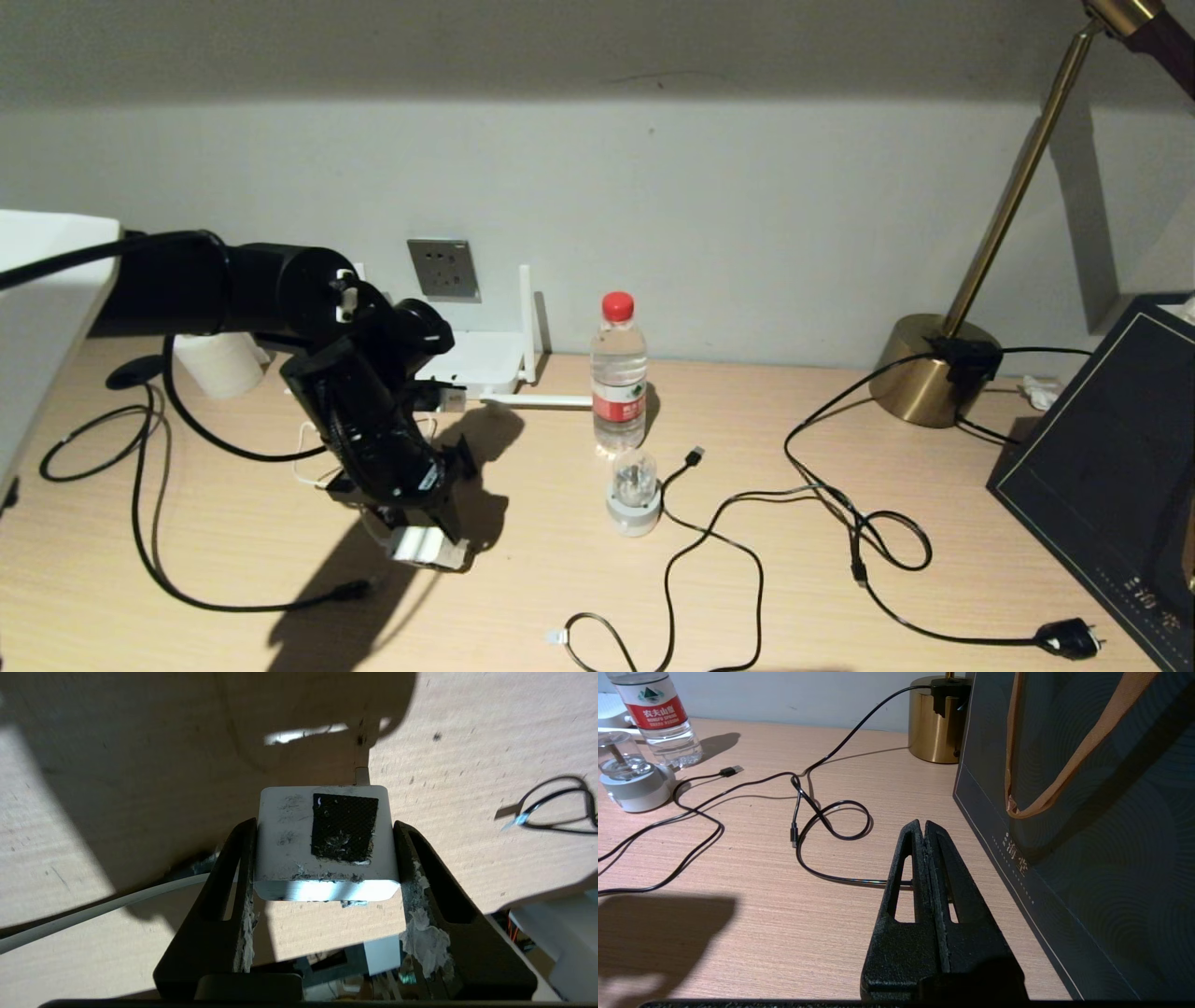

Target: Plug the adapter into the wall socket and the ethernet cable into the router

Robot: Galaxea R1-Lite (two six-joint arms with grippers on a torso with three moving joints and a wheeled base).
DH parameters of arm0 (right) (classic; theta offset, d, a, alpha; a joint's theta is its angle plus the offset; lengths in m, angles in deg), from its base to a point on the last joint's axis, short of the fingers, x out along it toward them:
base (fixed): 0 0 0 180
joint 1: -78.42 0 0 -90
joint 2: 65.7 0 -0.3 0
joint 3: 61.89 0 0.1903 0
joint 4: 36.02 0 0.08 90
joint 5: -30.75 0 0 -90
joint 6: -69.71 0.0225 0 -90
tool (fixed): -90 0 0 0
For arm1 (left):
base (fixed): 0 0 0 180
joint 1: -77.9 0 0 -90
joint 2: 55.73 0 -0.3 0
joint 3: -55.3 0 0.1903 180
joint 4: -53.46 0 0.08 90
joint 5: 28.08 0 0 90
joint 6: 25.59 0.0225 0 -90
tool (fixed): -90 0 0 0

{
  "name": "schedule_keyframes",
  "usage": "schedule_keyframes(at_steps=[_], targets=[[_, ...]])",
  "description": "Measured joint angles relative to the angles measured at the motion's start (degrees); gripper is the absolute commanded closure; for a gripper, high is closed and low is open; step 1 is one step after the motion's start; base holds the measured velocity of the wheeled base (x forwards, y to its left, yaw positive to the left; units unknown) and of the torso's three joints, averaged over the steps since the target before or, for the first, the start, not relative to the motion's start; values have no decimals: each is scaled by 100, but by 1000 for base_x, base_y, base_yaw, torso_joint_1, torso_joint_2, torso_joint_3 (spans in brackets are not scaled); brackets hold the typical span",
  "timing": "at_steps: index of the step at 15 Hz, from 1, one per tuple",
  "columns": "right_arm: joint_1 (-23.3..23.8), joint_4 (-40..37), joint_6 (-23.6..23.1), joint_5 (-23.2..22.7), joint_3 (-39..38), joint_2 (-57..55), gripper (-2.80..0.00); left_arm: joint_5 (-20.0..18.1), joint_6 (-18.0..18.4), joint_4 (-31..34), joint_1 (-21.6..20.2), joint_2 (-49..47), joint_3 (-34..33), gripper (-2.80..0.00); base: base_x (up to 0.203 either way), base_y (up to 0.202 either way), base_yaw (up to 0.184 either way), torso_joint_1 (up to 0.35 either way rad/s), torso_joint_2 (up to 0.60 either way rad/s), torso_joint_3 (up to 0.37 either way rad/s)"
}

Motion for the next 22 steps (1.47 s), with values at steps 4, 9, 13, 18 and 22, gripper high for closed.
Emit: schedule_keyframes(at_steps=[4,9,13,18,22], targets=[[0,-5,-1,1,0,0,0,-15,88,724,0,-4,109,0,0,0,0,0,0,0],[0,-2,0,0,0,0,0,-56,57,856,-19,-39,46,0,0,0,0,0,0,0],[0,-2,0,0,0,0,0,-155,30,835,-20,-110,-24,0,0,0,0,0,0,0],[0,-2,-3,0,0,0,0,-283,27,815,-18,-172,-29,0,0,0,0,0,0,0],[0,-2,0,2,0,0,0,-287,26,815,-18,-180,-125,0,0,0,0,0,0,0]])
